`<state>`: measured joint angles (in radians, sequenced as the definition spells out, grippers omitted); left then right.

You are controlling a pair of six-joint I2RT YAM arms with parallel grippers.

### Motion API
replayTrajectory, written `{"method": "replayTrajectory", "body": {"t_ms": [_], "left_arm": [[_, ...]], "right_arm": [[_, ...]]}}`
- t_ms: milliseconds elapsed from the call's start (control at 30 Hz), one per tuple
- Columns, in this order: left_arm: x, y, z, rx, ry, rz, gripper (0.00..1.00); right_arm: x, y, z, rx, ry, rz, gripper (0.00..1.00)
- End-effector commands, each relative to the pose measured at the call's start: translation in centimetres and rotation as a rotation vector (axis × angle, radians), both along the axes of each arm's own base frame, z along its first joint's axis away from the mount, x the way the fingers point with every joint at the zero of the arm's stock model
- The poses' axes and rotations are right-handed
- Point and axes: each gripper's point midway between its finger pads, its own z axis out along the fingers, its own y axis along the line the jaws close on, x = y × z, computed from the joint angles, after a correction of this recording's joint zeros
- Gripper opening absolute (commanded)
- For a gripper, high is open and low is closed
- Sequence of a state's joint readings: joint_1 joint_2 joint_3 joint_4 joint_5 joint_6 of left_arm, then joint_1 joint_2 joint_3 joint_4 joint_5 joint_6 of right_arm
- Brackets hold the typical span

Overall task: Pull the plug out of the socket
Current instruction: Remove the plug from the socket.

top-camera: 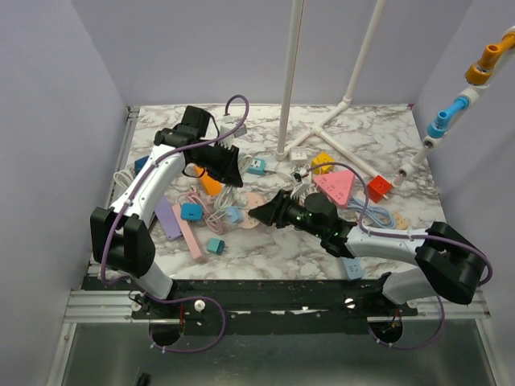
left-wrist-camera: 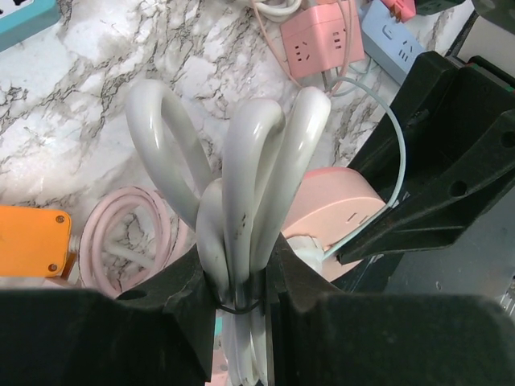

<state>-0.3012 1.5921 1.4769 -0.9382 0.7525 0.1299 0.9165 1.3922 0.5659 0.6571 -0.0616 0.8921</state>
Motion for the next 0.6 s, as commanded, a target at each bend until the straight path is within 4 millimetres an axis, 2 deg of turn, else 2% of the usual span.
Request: {"method": "replayTrajectory", "body": {"t_ms": [0, 33, 100, 133, 267, 400, 467, 567], "left_arm": [[0.5, -0.2, 0.2, -0.002, -0.03, -0.005, 0.3], [0.6, 0.0, 0.2, 0.009, -0.039, -0.002, 0.47], [0.9, 0.4, 0.7, 0.035, -0.073, 0.003, 0.9], [1.1, 0.6, 1.3, 0.044, -0.103, -0.002, 0.98], [0.8, 1.7, 4.9, 0.056, -0.233, -0.049, 0.98], [-1.4, 2.6, 9.1, 0.022, -0.354, -0.159, 0.98], [-2.7, 3.1, 9.5, 0.037, -0.417, -0.215, 0.99], [-4.9, 4.4, 9.1, 0.088, -0.495, -0.301, 0.98]], "right_arm": [[0.1, 0.2, 3.9, 0.078, -0.067, 0.005, 0.21], [0.1, 0.2, 4.0, 0.072, -0.068, 0.003, 0.2], [0.5, 0.3, 4.0, 0.038, -0.067, -0.008, 0.17], [0.7, 0.3, 4.0, 0.02, -0.064, -0.013, 0.17], [1.6, -0.5, 3.5, -0.064, -0.046, -0.066, 0.14], [2.5, -1.5, 2.4, -0.151, -0.002, -0.117, 0.13], [2.9, -1.9, 2.0, -0.194, 0.02, -0.139, 0.13], [3.4, -2.1, 2.1, -0.242, 0.037, -0.15, 0.14]]}}
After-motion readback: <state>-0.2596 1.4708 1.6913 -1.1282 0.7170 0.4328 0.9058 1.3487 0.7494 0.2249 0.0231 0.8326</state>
